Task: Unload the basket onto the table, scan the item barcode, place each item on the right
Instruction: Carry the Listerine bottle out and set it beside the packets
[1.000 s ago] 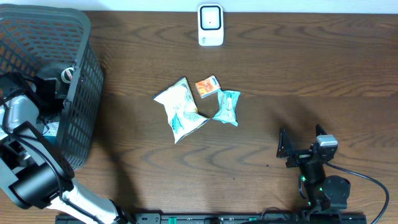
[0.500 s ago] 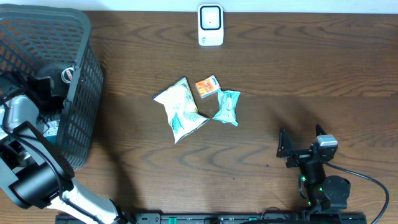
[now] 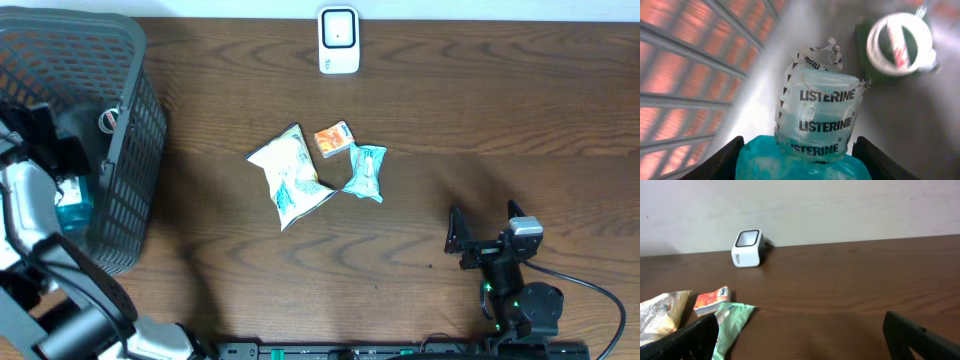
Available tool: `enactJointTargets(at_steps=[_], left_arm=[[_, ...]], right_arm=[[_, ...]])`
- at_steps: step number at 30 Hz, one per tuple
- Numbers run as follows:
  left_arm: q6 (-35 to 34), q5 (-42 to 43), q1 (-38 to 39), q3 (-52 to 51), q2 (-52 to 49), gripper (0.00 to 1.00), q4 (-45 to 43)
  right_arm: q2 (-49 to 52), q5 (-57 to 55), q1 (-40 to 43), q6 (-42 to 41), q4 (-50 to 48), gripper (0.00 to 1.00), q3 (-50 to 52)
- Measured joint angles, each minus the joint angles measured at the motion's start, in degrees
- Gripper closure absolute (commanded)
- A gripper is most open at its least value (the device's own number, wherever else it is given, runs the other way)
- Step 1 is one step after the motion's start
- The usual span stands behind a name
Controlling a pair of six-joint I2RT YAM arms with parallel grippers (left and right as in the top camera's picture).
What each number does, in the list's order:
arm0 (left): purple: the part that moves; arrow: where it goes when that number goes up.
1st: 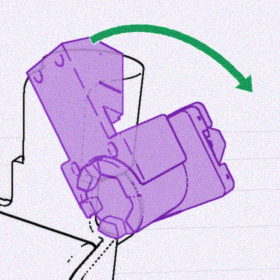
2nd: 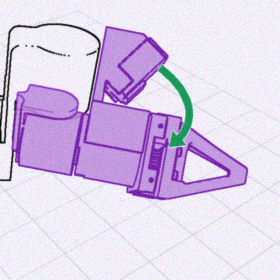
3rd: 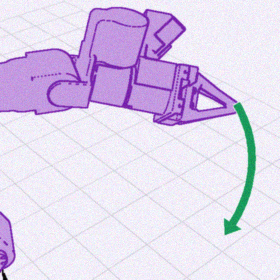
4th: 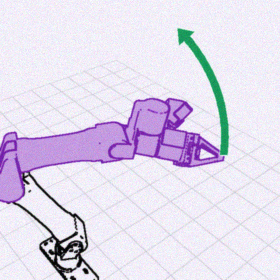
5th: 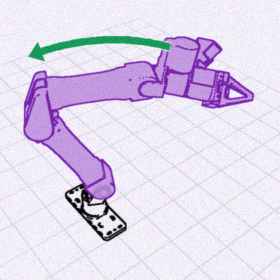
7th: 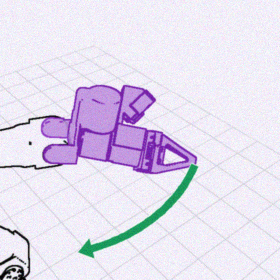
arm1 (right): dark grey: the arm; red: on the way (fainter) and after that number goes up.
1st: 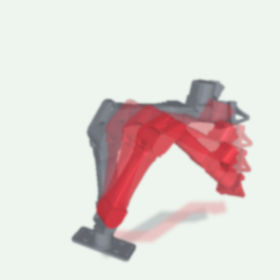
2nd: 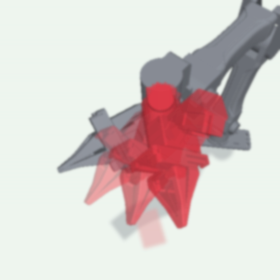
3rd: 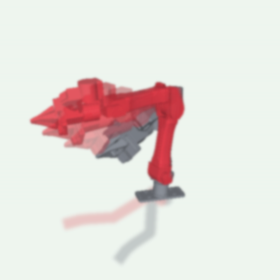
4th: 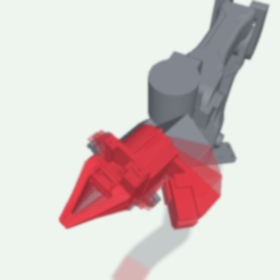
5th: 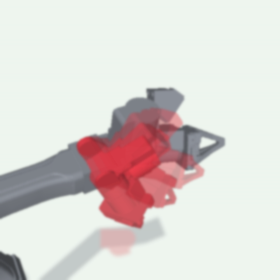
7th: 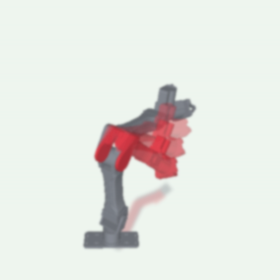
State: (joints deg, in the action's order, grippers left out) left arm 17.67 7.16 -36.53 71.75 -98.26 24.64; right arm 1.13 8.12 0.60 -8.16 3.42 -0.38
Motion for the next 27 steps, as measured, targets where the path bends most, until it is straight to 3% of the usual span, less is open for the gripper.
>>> enactJointTargets(at_steps=[10, 17, 22, 27], left_arm=[[-7.9, 8.9, 0.0, -0.1, 15.5, 0.55, -4.9], [-17.3, 21.6, 0.8, -0.2, 28.7, 0.55, -12.0], [-23.1, 28.8, 8.8, -0.2, 33.9, 0.55, -13.9], [-25.2, 31.7, 23.8, -0.2, 34.2, 0.56, -14.1]], right_arm=[[0.0, 0.0, 0.0, 0.0, 0.0, 0.01, 0.0], [0.0, 0.0, 0.0, 0.0, 0.0, 0.01, 0.0], [0.0, 0.0, 0.0, 0.0, 0.0, 0.01, 0.0], [0.0, 0.0, 0.0, 0.0, 0.0, 0.01, 0.0]])
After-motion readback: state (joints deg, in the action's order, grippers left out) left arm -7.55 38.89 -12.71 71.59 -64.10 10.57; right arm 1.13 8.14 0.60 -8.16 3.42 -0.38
